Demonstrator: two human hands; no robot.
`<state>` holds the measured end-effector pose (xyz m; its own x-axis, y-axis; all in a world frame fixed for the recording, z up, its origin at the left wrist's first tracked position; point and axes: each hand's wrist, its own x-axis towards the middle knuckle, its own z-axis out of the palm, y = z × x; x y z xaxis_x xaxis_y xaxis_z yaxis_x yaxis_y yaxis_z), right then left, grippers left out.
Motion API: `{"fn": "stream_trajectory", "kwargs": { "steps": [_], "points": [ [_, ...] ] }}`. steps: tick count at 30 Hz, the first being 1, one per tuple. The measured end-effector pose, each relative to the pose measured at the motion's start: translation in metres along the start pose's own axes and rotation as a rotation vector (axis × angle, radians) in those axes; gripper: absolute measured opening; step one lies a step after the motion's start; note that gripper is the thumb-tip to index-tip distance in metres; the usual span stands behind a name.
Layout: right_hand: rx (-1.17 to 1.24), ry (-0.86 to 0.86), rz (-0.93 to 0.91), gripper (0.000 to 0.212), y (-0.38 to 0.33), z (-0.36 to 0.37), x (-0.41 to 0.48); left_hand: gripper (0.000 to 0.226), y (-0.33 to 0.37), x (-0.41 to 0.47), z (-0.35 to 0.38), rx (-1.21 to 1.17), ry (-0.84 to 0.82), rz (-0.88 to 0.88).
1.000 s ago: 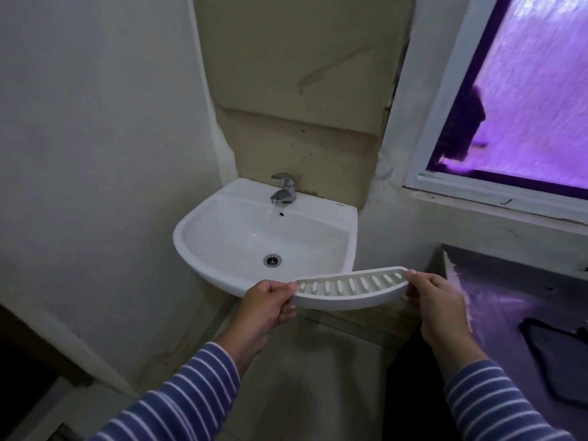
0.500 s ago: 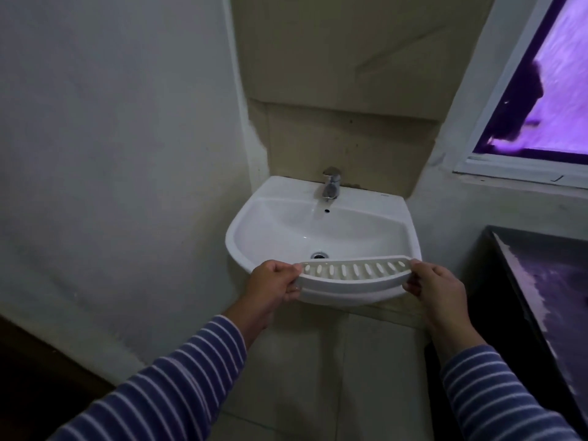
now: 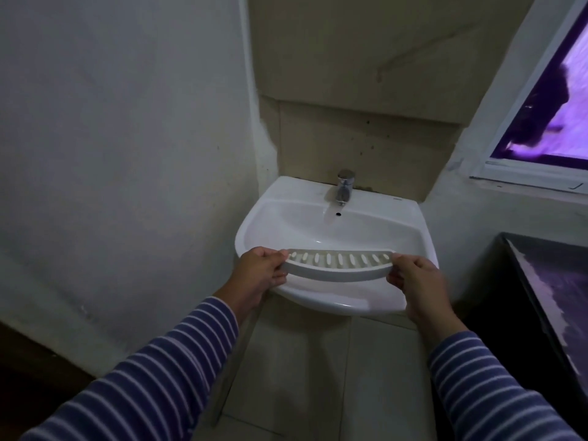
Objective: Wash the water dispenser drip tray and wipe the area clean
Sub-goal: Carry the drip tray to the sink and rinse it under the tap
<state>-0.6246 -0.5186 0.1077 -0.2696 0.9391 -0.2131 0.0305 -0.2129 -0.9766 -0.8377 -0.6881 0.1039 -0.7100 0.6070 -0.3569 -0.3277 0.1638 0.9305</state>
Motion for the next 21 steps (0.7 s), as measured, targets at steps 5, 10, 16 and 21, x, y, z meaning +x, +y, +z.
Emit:
{"fn": "stream_trajectory", "kwargs": {
  "steps": [5,10,16,21],
  "points": [
    [-0.026,-0.011,-0.009,0.01,-0.01,-0.001,0.017,0.021,0.003,0.013,0.012,0.054,0.048,0.023],
    [-0.059,0.0,0.002,0.009,-0.018,-0.004,0.034,0.019,0.006,0.02,0.028,0.096,0.061,0.025],
    [-0.088,0.024,0.03,0.009,-0.016,-0.004,0.052,0.018,0.002,0.041,0.04,0.115,0.03,0.017],
    [-0.109,0.072,0.048,0.009,-0.014,0.001,0.067,0.021,-0.003,0.07,0.045,0.134,-0.037,-0.049]
  ]
}}
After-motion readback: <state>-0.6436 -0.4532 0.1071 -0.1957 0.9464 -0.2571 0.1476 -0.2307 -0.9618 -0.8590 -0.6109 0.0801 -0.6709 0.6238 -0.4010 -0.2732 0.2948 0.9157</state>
